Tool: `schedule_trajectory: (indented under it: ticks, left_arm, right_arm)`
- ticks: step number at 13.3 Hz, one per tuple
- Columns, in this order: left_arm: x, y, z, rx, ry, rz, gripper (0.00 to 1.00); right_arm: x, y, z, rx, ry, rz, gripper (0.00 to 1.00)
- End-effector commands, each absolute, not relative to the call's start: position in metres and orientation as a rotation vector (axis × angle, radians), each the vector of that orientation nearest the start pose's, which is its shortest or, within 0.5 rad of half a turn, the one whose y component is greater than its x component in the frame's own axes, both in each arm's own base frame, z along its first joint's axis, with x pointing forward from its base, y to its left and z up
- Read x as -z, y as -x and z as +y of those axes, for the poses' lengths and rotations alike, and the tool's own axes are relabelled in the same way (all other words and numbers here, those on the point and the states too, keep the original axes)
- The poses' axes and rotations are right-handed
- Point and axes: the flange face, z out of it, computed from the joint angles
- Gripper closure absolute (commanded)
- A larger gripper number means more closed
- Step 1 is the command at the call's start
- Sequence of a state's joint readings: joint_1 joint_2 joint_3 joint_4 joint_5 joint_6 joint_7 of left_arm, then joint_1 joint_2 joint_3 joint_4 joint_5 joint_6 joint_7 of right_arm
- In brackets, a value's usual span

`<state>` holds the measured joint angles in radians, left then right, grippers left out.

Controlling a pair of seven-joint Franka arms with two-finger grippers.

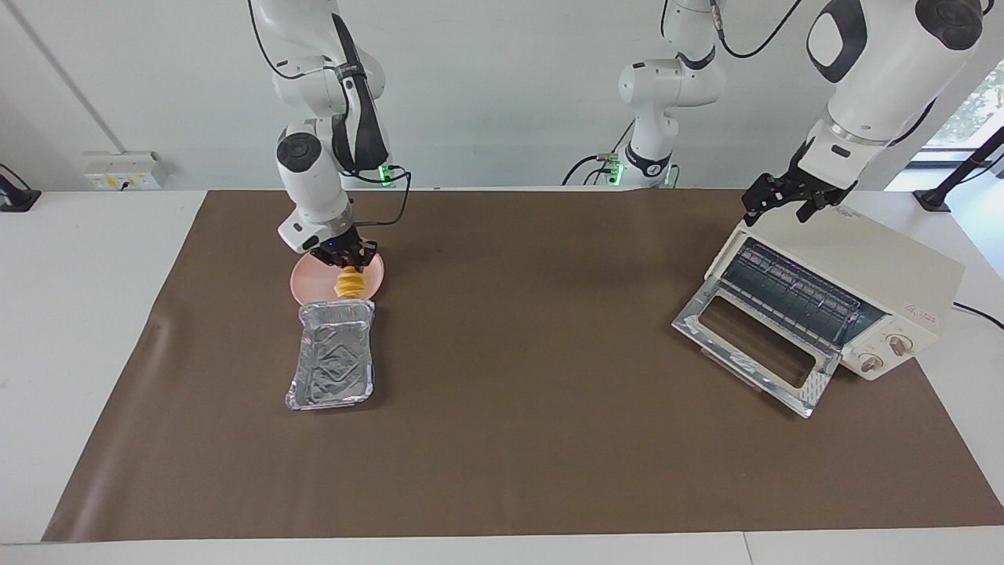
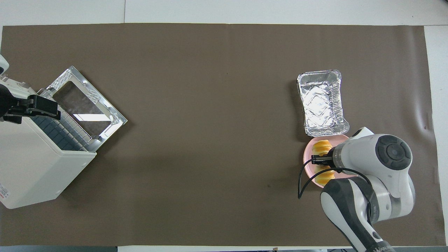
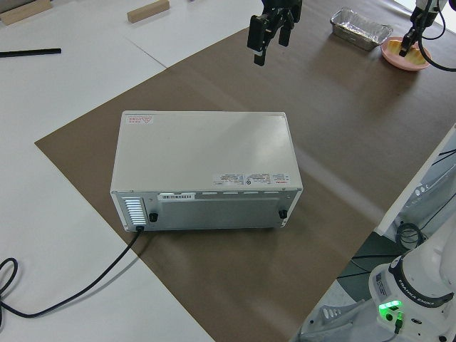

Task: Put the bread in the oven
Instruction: 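Lift the bread and move it into the foil tray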

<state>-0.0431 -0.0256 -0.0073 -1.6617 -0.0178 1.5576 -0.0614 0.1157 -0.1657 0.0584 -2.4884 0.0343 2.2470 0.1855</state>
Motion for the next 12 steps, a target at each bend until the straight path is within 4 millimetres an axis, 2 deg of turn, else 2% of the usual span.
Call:
schedule_trajectory:
  ticks: [1, 2, 4, 7, 10, 12]
  left_arm:
    - [-0.599, -0.535, -0.027, -0.108, 3.16, -0.023, 0.0]
    - [-0.599, -0.535, -0.027, -0.109, 3.16, -0.023, 0.0]
    - [-0.6, -0.535, -0.027, -0.106, 3.16, -0.023, 0.0]
    - [-0.6, -0.535, -0.027, -0.106, 3.16, -0.023, 0.0]
    - [-0.599, -0.535, -0.027, -0.109, 3.16, -0.023, 0.0]
    - [-0.6, -0.535, -0.027, -0.106, 3.16, -0.023, 0.0]
  right_arm:
    - [-0.407, -0.459, 0.079, -0.132, 3.117, 0.071, 0.74]
    - [-0.425, -0.471, 0.074, -0.13, 3.114, 0.068, 0.74]
    - [-0.436, -0.499, 0.044, -0.084, 3.105, 0.033, 0.74]
    - [-0.43, -0.541, 0.025, -0.033, 3.099, -0.024, 0.7]
    - [-0.419, -0.581, 0.027, 0.072, 3.103, -0.034, 0.69]
    - [-0.407, -0.597, 0.031, 0.129, 3.098, -0.041, 0.69]
